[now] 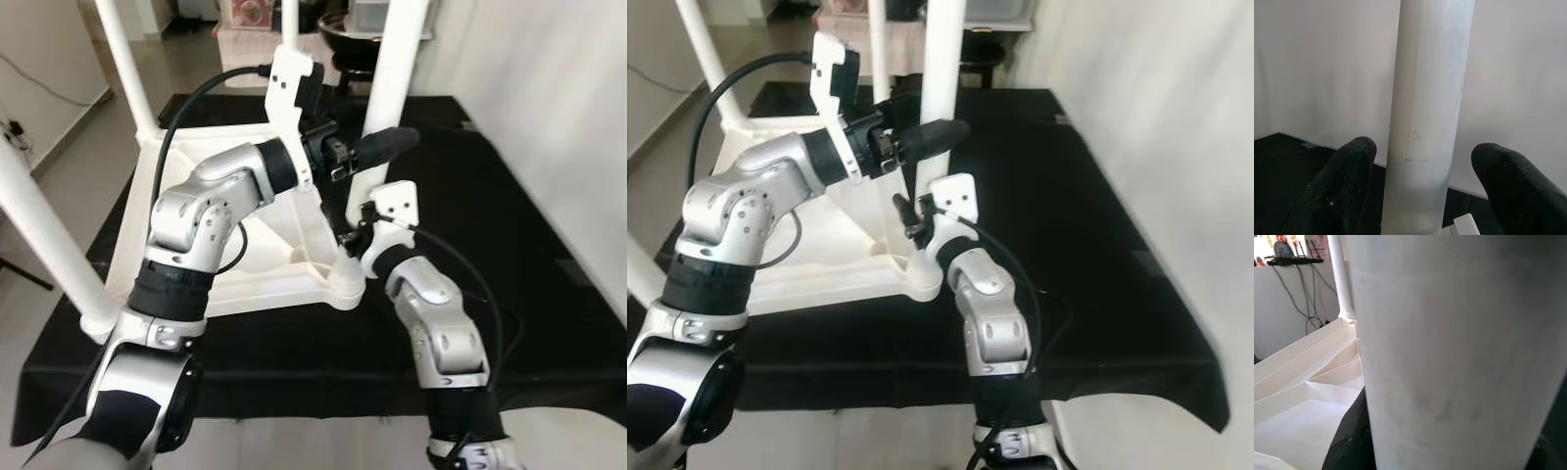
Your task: Building children table
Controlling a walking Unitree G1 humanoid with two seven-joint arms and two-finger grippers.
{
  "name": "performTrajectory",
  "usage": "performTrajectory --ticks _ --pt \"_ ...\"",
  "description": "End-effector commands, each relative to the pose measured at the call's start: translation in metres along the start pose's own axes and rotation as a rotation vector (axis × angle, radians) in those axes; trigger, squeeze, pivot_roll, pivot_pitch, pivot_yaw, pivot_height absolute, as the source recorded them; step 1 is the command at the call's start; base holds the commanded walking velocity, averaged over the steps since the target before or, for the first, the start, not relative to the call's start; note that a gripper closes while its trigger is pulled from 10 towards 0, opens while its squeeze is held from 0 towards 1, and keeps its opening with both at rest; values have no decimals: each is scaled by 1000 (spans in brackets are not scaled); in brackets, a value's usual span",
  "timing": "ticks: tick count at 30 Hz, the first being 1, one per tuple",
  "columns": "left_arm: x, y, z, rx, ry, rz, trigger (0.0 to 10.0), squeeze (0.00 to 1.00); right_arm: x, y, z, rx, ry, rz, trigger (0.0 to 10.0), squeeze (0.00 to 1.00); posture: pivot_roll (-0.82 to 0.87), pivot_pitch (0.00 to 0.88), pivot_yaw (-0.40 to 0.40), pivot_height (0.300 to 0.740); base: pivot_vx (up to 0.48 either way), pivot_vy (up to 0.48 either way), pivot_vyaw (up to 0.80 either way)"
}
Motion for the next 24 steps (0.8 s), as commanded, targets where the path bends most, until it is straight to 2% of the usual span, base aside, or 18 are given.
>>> performTrajectory --ticks 1,4,5,6,7,8,9,10,11,14,15,16,17,18,20,23,24 --pt "-1 2 2 -22 -28 3 10000 0 -37 15 -9 -135 -184 23 0 0 -246 116 -13 740 0 0 0" --pt "-3 -1 1 9 -48 31 10000 0 -33 14 -9 -174 -176 20 0 0 -244 116 -14 740 0 0 0" --pt "2 4 -14 42 -48 67 10000 0 -30 13 -8 -173 -171 20 588 0 -242 117 -15 740 0 0 0" --pt "7 12 -31 74 -45 93 10000 0 -28 13 -7 -172 -164 20 3529 0 -240 117 -17 740 0 0 0" --pt "9 19 -44 100 -48 112 10000 0 -27 14 -5 -170 -157 21 8784 0 -240 117 -17 740 0 0 0" --pt "9 19 -44 100 -48 112 10000 0 -27 14 -5 -170 -157 21 8784 0 -240 117 -17 740 0 0 0" --pt "9 24 -52 125 -61 130 10000 0 -26 14 -4 -162 -152 25 10000 0 -236 120 -20 740 0 0 0" --pt "5 27 -61 153 -83 143 10000 0 -24 15 -3 -157 -147 29 10000 0 -235 120 -22 740 0 0 0" --pt "5 27 -61 153 -83 143 10000 0 -24 15 -3 -157 -147 29 10000 0 -235 120 -22 740 0 0 0" --pt "-8 35 -83 234 -122 124 10000 0 -17 16 -1 -116 -109 44 10000 0 -231 127 -19 740 0 0 0" --pt "-8 35 -83 234 -122 124 10000 0 -17 16 -1 -116 -109 44 10000 0 -231 127 -19 740 0 0 0" --pt "-15 38 -92 264 -138 100 10000 0 -15 18 -2 -107 -99 51 10000 1000 -227 128 -21 740 0 0 0" --pt "-15 38 -92 264 -138 100 10000 0 -15 18 -2 -107 -99 51 10000 1000 -227 128 -21 740 0 0 0" --pt "-22 41 -102 300 -160 80 10000 0 -13 20 -2 -107 -89 57 10000 1000 -224 131 -21 740 0 0 0" --pt "-22 41 -102 300 -160 80 10000 0 -13 20 -2 -107 -89 57 10000 1000 -224 131 -21 740 0 0 0" --pt "-45 52 -129 403 -221 20 10000 0 -4 20 -3 -51 -55 111 10000 1000 -222 144 -25 740 0 0 0" --pt "-45 52 -129 403 -221 20 10000 0 -4 20 -3 -51 -55 111 10000 1000 -222 144 -25 740 0 0 0"
Point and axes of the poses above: a point about 5 cm out from each wrist's last joint towards the gripper, its own z axis pointing out of the wrist towards the gripper, its own x axis along the axis of the wrist's last joint, y = z × x, the point moved 2 cm from there along z, pointing out of the wrist towards the gripper, and after that the axes turned 7 degrees about z, right-handed, at the moved point
